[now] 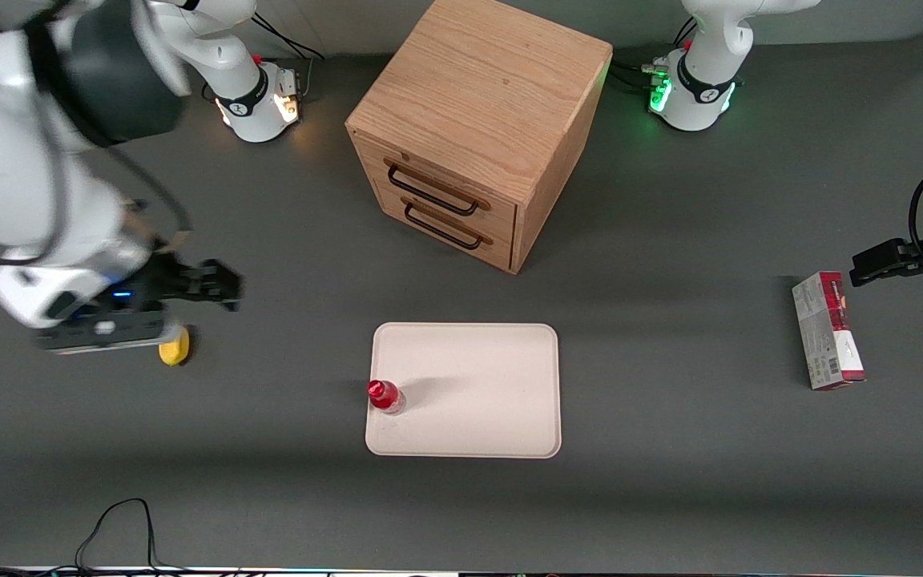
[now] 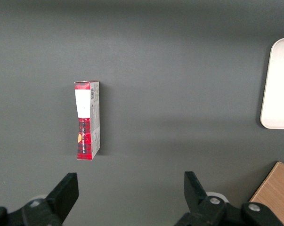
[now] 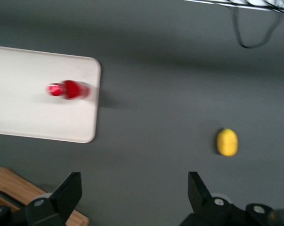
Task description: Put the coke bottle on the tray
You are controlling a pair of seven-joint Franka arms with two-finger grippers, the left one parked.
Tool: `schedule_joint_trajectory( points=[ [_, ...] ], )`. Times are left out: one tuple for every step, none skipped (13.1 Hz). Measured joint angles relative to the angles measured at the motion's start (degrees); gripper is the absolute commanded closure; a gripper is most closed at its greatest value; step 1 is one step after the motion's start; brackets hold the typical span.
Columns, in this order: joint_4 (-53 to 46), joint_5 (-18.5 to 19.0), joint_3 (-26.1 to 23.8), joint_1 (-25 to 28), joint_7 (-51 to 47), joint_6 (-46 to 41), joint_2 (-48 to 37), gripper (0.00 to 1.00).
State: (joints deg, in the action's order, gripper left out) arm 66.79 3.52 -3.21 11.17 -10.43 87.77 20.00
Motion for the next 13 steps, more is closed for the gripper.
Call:
schedule_joint_trajectory(
  points=[
    [2.5, -0.3, 0.4, -2.2, 2.0, 0.4, -2.0, 0.0],
    [5.0, -0.4, 0.6, -4.2, 3.7, 1.3, -3.9, 0.0],
    [7.5, -0.5, 0.7, -5.8, 5.3, 2.3, -5.8, 0.0],
    [10.3, -0.6, 0.8, -7.3, 6.9, 3.3, -7.8, 0.0],
    [12.9, -0.9, 0.8, -8.5, 8.2, 4.3, -9.6, 0.0],
    [15.3, -1.3, 1.2, -9.5, 9.3, 4.8, -11.2, 0.0],
    [17.2, -1.8, 2.1, -9.8, 10.3, 5.4, -12.5, 0.0],
    [18.5, -2.1, 3.1, -9.9, 11.6, 5.8, -13.2, 0.0],
    [19.3, -2.3, 3.8, -10.1, 12.8, 6.3, -13.5, 0.0],
    [19.8, -2.3, 4.2, -10.3, 13.3, 6.8, -13.5, 0.0],
    [20.2, -2.3, 4.5, -10.4, 13.6, 7.0, -13.5, 0.0],
    [20.3, -2.3, 4.6, -10.5, 13.8, 7.0, -13.5, 0.0],
    [20.3, -2.3, 4.6, -10.5, 13.8, 7.0, -13.5, 0.0]
  ],
)
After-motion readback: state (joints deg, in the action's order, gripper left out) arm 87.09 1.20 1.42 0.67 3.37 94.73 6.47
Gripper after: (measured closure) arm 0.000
